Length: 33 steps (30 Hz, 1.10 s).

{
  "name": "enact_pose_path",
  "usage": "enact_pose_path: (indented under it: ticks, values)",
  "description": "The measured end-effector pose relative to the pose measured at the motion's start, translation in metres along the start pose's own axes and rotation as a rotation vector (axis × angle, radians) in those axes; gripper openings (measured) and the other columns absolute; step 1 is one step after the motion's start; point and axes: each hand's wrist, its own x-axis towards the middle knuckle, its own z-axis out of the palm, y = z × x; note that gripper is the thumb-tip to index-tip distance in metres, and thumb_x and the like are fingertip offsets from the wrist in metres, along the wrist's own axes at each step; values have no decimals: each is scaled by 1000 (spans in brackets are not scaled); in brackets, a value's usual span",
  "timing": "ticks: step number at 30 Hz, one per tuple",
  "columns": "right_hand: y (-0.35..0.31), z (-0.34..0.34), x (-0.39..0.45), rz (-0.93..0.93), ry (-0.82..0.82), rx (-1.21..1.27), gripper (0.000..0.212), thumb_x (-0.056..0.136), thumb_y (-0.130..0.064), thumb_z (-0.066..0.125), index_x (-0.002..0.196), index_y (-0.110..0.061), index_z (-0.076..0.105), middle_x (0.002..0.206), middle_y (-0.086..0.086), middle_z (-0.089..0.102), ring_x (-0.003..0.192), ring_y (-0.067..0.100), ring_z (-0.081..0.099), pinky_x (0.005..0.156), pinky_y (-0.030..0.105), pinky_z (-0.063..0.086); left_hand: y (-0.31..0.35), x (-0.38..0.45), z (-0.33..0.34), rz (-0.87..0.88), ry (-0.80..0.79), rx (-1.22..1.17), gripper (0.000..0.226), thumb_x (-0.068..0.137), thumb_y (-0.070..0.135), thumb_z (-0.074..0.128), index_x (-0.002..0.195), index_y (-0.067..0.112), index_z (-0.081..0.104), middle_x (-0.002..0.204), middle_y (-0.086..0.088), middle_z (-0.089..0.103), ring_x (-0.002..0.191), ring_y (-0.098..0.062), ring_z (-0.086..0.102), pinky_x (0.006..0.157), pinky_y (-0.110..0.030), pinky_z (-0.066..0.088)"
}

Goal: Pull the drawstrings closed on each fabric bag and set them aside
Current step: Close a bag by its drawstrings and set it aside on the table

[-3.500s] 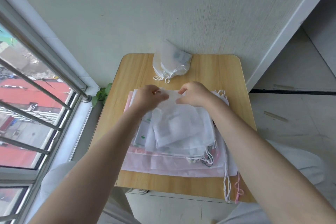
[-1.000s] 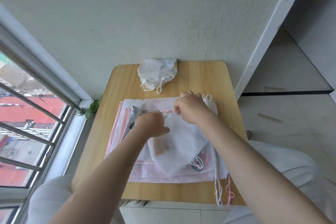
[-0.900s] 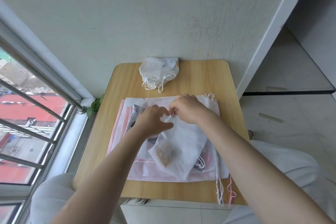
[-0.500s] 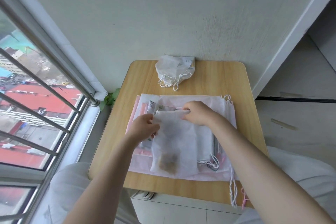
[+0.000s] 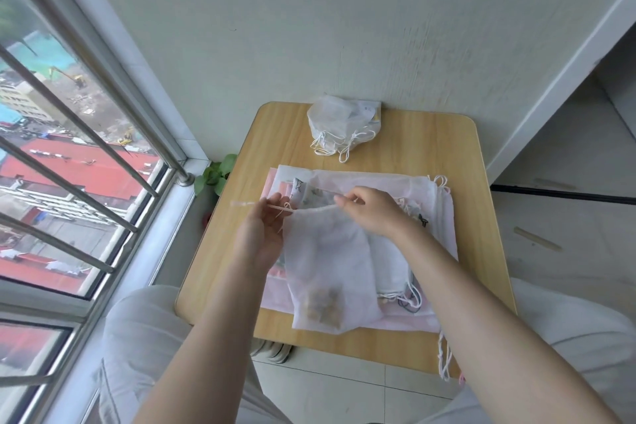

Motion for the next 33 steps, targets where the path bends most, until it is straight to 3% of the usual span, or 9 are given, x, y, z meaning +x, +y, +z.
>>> enact_pose_path:
  ticks: [3, 7, 12, 17, 19, 21, 24, 27, 33]
  values:
    - [4, -3, -2, 54, 74, -36, 51, 96, -52, 44, 73, -8, 52, 71, 0, 56, 70, 20, 54, 64, 32, 40, 1, 4, -9, -8, 40, -121, 34, 103, 20, 40, 84, 2, 63, 89, -13, 70, 94, -30, 66, 83, -37, 51]
    - [12, -10, -4, 129, 156, -101, 54, 95, -41, 44, 72, 3, 64, 67, 10, 61, 60, 24, 55, 58, 28, 42, 6, 3, -15, 9, 78, -325, 38, 104, 17, 36, 73, 4, 54, 67, -12, 67, 83, -30, 67, 93, -42, 50]
    - [9, -5, -5, 137, 265, -18, 48, 87, -32, 60, 57, -19, 23, 55, -2, 23, 51, 16, 25, 48, 30, 18, 6, 0, -17, -17, 80, -412, 37, 104, 21, 36, 70, 10, 45, 53, 1, 32, 42, -14, 31, 54, -27, 45]
    - [5, 3, -2, 287, 222, 984, 30, 93, -20, 63, 68, -12, 49, 65, 4, 54, 58, 15, 49, 56, 24, 38, 6, 0, -17, 0, 153, -111, 38, 103, 25, 39, 67, 13, 43, 47, 6, 20, 36, -10, 18, 35, -19, 20]
    - [1, 4, -2, 300, 152, 1437, 18, 99, -13, 53, 83, -5, 50, 78, 15, 63, 75, 25, 64, 74, 33, 54, 4, -2, -16, 36, 158, 92, 38, 103, 27, 40, 68, 13, 46, 45, 8, 20, 35, -8, 17, 33, -20, 17]
    - [0, 8, -1, 290, 116, 1624, 19, 101, -16, 49, 85, -6, 48, 66, 11, 59, 71, 25, 64, 71, 40, 60, 1, -5, -14, 87, 146, 261, 37, 103, 27, 39, 70, 13, 49, 44, 8, 21, 36, -8, 16, 34, -20, 16]
    - [-4, 14, -1, 312, 58, 1477, 30, 103, -23, 48, 75, -17, 37, 46, -4, 30, 38, 9, 31, 38, 21, 36, -1, -11, -9, 195, 137, 501, 37, 103, 24, 41, 71, 10, 54, 45, 7, 25, 38, -10, 19, 39, -18, 17]
    - [0, 13, -1, 285, 101, 1057, 37, 100, -23, 51, 70, -20, 29, 49, -4, 26, 37, 11, 19, 40, 19, 16, -1, -12, -8, 383, 186, 920, 39, 99, 26, 45, 67, 11, 62, 48, 6, 33, 46, -14, 31, 49, -25, 27]
    - [-6, 13, -4, 55, 221, 79, 40, 96, -23, 52, 65, -17, 27, 64, -3, 36, 56, 14, 32, 51, 30, 25, -8, -4, -9, 577, 140, 1313, 43, 100, 26, 48, 74, -5, 62, 60, -8, 61, 61, -31, 53, 56, -35, 39]
